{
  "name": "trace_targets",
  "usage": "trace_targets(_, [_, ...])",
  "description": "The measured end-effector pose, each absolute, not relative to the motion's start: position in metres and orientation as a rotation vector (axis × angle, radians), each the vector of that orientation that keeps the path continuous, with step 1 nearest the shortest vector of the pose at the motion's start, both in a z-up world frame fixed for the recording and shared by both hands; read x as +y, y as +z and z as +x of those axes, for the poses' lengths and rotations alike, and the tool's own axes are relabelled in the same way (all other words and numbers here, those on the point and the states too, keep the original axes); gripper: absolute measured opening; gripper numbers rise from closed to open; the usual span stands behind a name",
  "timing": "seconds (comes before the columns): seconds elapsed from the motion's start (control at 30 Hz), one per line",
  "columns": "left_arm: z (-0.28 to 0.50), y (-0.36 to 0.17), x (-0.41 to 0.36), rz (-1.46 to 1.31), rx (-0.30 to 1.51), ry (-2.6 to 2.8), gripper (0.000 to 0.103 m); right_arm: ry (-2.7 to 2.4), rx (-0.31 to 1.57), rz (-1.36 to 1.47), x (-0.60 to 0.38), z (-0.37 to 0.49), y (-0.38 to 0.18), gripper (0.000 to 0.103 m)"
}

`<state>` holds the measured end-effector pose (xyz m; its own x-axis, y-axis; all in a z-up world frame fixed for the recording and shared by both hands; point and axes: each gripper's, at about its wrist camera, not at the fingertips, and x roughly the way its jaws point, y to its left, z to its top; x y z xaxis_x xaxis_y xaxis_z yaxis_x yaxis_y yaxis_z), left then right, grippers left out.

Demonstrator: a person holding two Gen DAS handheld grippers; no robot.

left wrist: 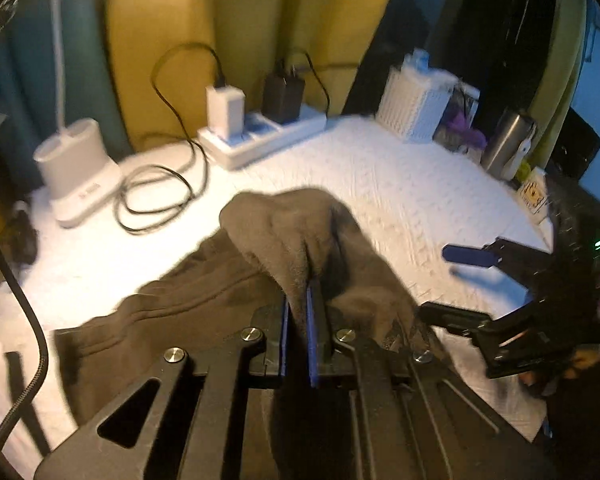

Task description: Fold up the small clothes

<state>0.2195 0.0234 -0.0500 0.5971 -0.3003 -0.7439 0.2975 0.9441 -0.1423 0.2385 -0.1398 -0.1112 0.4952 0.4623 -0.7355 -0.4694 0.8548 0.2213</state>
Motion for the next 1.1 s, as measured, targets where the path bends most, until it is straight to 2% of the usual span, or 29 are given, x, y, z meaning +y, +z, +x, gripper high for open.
trace_targets(0.37, [0.187, -0.035, 0.067, -0.046, 0.831, -0.253, 0.006, 0.645, 0.883, -0.075, -0.081, 0.228, -0.102, 0.087])
trace_targets(0.8, [0.190, -0.075, 0.113, -0.190, 0.910, -0.194, 0.006, 0.630, 0.939, -0.138, -0.052, 0.228, -0.119, 0.087])
trace_targets(0.97, [0.186, -0.078, 0.122, -0.248, 0.935, -0.174, 0.012, 0.617, 0.936, -0.150, -0.051, 0.228, -0.118, 0.087])
trace_targets(1.03, [0.180, -0.073, 0.121, -0.224, 0.919, -0.152, 0.023, 0.608, 0.933, -0.153, -0.052, 0.226, -0.116, 0.088])
trace_targets(1.1, [0.172, -0.067, 0.122, -0.222, 0.902, -0.153, 0.026, 0.600, 0.928, -0.150, -0.054, 0.225, -0.113, 0.087])
